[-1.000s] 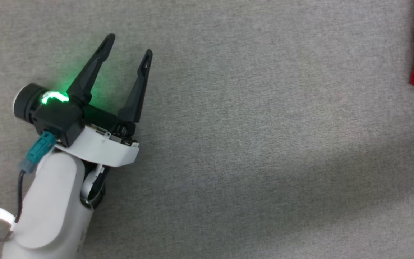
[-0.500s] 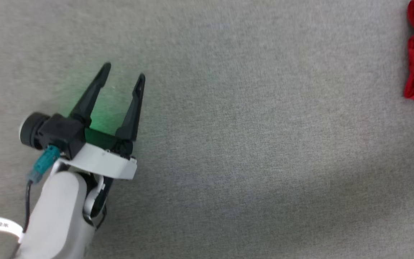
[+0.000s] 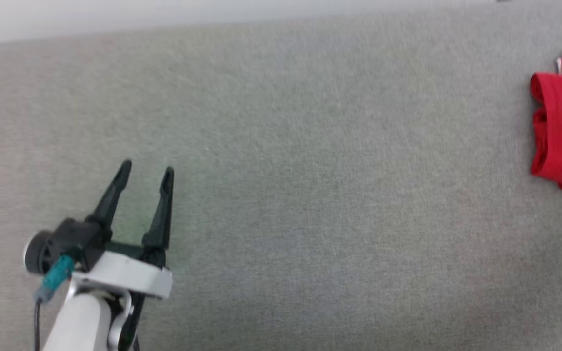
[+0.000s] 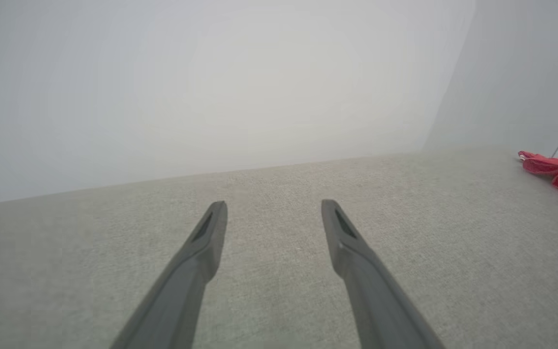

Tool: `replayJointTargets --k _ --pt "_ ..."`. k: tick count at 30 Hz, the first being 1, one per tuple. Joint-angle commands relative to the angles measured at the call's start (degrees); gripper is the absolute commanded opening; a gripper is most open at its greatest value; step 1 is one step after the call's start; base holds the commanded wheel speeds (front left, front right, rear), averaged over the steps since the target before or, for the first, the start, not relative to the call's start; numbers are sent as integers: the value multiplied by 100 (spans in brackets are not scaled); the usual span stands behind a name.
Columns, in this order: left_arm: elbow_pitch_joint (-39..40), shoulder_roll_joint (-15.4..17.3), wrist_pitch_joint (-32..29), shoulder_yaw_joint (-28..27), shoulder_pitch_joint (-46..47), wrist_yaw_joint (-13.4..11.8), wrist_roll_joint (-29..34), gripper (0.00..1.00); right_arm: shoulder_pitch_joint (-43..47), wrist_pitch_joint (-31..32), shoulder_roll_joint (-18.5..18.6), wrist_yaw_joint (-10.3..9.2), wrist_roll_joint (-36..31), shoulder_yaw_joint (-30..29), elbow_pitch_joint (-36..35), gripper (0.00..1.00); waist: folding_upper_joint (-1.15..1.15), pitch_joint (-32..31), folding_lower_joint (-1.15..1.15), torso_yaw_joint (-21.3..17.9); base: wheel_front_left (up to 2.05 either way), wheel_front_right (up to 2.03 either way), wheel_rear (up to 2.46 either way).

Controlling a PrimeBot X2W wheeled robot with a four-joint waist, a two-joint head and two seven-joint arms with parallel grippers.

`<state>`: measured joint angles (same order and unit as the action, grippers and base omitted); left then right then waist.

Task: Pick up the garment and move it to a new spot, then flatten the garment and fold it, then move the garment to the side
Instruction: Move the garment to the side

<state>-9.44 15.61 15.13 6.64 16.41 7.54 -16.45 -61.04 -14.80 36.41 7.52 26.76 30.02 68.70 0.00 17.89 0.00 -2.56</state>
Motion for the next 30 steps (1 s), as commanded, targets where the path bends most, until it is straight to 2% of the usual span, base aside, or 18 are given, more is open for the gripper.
replayJointTargets --k 1,13,17,30 --pt "-5 -45 -5 -73 -248 -22 57 100 252 -36 -113 -6 59 -98 -174 100 0 -701 0 375 0 0 0" --pt "43 -155 -5 -639 -1223 -74 131 100 2088 -41 -741 -6 145 -915 -1999 100 0 -1562 0 646 0 0 0" --pt "101 -189 -5 -801 -1527 -117 158 100 2720 -41 -1038 -6 -58 -1258 -2528 100 0 -1787 0 667 0 0 0" --pt "141 -284 -5 -1158 -2095 -103 194 100 4203 -43 -1677 -6 -763 -2319 -3763 100 0 -2079 0 678 0 0 0"
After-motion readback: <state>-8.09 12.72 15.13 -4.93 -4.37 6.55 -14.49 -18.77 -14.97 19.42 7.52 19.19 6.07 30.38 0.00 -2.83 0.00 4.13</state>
